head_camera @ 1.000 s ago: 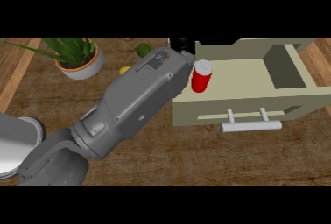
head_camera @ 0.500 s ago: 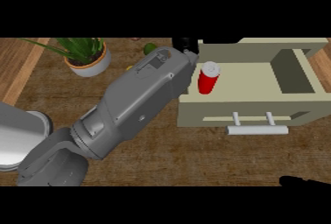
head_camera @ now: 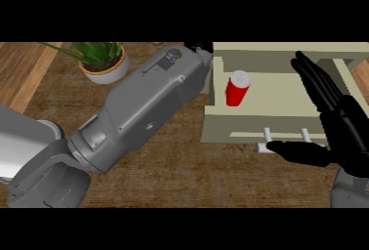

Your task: Pick up the can, place it into the drawer and close the drawer

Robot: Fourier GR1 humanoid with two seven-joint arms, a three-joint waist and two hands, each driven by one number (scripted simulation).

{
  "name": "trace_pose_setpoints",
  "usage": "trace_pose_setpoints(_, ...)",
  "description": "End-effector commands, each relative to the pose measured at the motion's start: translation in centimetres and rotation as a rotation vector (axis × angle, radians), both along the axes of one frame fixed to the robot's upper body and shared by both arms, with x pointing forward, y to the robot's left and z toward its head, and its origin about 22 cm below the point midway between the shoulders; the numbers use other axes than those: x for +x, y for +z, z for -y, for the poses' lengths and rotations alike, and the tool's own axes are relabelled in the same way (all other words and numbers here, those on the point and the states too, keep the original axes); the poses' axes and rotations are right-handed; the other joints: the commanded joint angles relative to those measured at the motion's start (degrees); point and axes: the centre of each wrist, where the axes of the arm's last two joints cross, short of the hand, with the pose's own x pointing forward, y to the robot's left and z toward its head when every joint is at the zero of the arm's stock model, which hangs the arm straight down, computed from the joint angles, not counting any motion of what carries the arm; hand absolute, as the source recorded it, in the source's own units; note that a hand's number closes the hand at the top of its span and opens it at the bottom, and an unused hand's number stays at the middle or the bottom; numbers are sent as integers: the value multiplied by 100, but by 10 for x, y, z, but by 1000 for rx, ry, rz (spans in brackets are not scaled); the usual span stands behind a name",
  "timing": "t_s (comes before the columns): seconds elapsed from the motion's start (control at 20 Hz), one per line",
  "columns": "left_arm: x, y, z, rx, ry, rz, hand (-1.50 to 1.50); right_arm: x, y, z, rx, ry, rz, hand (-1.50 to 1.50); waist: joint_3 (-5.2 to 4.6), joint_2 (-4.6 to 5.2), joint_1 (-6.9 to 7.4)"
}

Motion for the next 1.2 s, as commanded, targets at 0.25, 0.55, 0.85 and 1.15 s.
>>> trace_pose_setpoints(0.25,2,5,-16,0,37,-11,-150,64,-48,-21,-286,15,-24,-150,5,-8,23)
trace_pose_setpoints(0.55,5,5,-52,35,59,0,-150,108,-58,-54,-345,-83,-46,-150,2,-22,154)
trace_pose_setpoints(0.85,3,11,-86,40,66,-20,-150,129,-93,-53,-407,-125,-90,-150,3,-30,109)
trace_pose_setpoints(1.15,-8,-1,-92,28,47,-1,-150,152,-109,-49,-435,-206,-41,-150,6,14,165)
